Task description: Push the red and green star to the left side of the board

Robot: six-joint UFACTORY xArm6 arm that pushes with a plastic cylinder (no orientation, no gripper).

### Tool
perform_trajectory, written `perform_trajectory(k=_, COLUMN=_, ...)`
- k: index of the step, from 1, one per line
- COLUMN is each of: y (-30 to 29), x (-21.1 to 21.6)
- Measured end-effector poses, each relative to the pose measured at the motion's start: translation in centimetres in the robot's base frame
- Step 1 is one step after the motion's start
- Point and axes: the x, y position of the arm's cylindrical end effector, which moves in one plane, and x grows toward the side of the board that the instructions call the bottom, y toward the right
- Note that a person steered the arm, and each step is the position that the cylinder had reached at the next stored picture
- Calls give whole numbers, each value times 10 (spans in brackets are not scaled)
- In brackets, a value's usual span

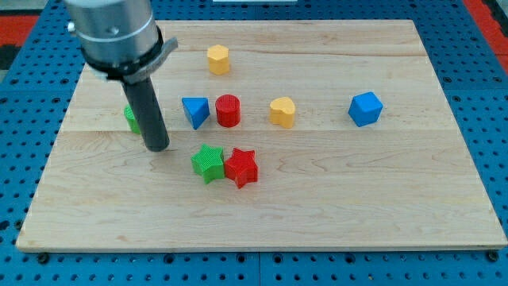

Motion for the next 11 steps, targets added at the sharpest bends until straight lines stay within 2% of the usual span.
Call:
perform_trajectory(k=2, y=-1, x=1)
perform_trajectory(k=3, y=12, x=38)
perform_trajectory(k=4, y=5, x=110)
perform_trajectory(k=5, y=112, x=132)
perform_trajectory(k=6, y=198, x=104)
perform_trajectory(k=7, y=186, x=65)
perform_trajectory(k=8, y=139, x=16)
perform_trajectory(k=10, y=46, x=11)
perform_trajectory(k=11, y=75, x=44)
